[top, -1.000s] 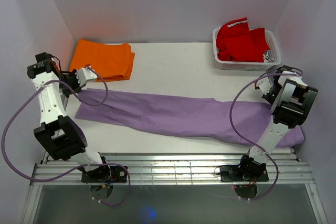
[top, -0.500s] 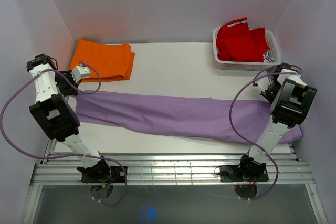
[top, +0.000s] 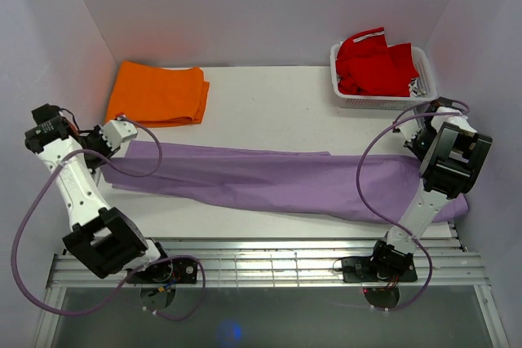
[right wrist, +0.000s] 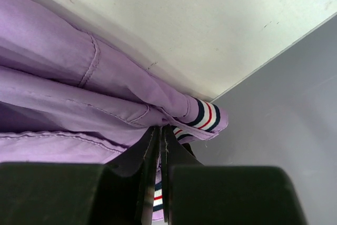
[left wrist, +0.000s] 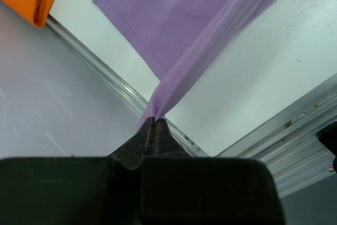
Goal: Fold and stack the trousers
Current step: Fold the trousers
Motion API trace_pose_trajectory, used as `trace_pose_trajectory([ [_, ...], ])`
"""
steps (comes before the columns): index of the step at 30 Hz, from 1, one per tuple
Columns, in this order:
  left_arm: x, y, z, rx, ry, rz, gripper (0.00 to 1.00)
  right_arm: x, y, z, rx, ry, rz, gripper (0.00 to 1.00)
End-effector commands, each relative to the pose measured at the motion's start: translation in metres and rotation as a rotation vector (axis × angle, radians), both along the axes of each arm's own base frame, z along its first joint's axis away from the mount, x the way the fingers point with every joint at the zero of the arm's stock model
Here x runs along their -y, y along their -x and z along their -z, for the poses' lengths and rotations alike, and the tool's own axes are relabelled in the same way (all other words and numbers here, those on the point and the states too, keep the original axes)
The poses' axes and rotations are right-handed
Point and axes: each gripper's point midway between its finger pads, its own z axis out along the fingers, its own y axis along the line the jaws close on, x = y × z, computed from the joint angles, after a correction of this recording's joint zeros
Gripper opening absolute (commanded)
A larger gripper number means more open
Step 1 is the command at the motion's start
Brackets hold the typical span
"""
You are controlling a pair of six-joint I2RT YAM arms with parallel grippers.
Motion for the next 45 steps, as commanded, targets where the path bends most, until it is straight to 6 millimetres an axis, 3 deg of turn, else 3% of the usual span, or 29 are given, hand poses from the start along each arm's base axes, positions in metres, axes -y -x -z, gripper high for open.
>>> trace_pose_trajectory([
  [1, -0.005, 0.02, -0.01, 0.01, -0.033, -0.031, 0.0, 0.009, -0.023, -0.011, 0.076, 0.011, -0.053, 0.08],
  [4, -0.013, 0.023, -0.012, 0.017, -0.035, -0.054, 0.0, 0.008, -0.022, -0.01, 0.074, 0.009, -0.048, 0.08],
  [8, -0.022, 0.012, 0.009, -0.028, 0.0, -0.047, 0.0, 0.009, -0.021, -0.011, 0.074, 0.015, -0.041, 0.08],
  [12, -0.059, -0.034, 0.029, -0.023, 0.014, -0.09, 0.0, 0.01, -0.021, -0.018, 0.079, 0.022, -0.038, 0.08],
  [16, -0.086, -0.073, 0.032, -0.007, 0.056, -0.129, 0.0, 0.009, -0.023, -0.028, 0.097, 0.022, -0.039, 0.08],
  [19, -0.095, -0.093, 0.037, -0.013, 0.071, -0.118, 0.0, 0.007, -0.022, -0.036, 0.108, 0.014, -0.043, 0.08],
  [31, -0.09, -0.128, 0.06, -0.011, 0.1, -0.05, 0.0, 0.009, -0.034, -0.048, 0.123, 0.01, -0.043, 0.08],
  [35, -0.088, -0.152, 0.096, -0.026, 0.081, -0.093, 0.0, 0.012, -0.038, -0.039, 0.116, 0.011, -0.02, 0.08],
  [40, -0.093, -0.193, 0.157, -0.035, 0.097, -0.21, 0.0, 0.009, -0.05, -0.019, 0.108, -0.014, 0.031, 0.08],
  [45, -0.096, -0.228, 0.187, -0.021, 0.136, -0.343, 0.01, 0.001, -0.058, 0.005, 0.092, -0.018, 0.051, 0.08],
])
